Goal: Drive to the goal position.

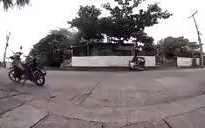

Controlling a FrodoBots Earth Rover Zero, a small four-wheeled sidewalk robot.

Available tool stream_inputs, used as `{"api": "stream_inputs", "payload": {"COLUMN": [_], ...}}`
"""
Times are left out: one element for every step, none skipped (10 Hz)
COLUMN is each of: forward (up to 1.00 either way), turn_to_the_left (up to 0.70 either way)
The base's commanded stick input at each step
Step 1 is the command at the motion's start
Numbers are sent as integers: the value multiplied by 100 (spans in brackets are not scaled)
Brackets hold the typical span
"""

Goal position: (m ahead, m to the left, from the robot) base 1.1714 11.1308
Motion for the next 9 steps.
{"api": "stream_inputs", "payload": {"forward": [0, 0, 0, 0, 0, 0, 0, 0, 0], "turn_to_the_left": [45, 45, 45, 45, 45, 45, 45, 45, 45]}}
